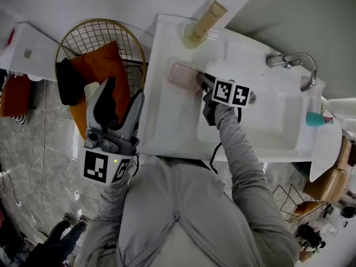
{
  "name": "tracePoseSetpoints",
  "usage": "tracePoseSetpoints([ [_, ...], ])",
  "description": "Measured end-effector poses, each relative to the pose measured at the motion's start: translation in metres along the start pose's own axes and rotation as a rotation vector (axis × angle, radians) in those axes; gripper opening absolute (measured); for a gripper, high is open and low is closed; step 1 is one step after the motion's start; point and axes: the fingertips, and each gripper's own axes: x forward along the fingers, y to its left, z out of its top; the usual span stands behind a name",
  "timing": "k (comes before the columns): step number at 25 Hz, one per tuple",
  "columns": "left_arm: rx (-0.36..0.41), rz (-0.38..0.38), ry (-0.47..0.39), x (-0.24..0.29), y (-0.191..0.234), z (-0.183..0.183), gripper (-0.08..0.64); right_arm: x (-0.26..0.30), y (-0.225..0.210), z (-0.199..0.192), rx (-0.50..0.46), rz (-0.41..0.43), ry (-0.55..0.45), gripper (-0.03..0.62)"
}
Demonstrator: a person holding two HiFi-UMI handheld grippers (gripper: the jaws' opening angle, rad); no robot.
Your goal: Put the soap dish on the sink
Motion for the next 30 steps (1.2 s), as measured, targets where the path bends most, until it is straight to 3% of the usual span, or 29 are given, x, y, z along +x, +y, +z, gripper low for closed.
tracePoseSetpoints([
  [19,0.004,0.000,-0.001,-0.004,-0.003,0.002,0.284,-0.004,0.005,0.004,-0.046,0.001,-0.067,0.130],
  [30,0.011,-0.034,-0.018,-0.002,-0.012,0.008,0.284,-0.044,0.003,0.023,-0.015,-0.033,-0.209,0.129],
])
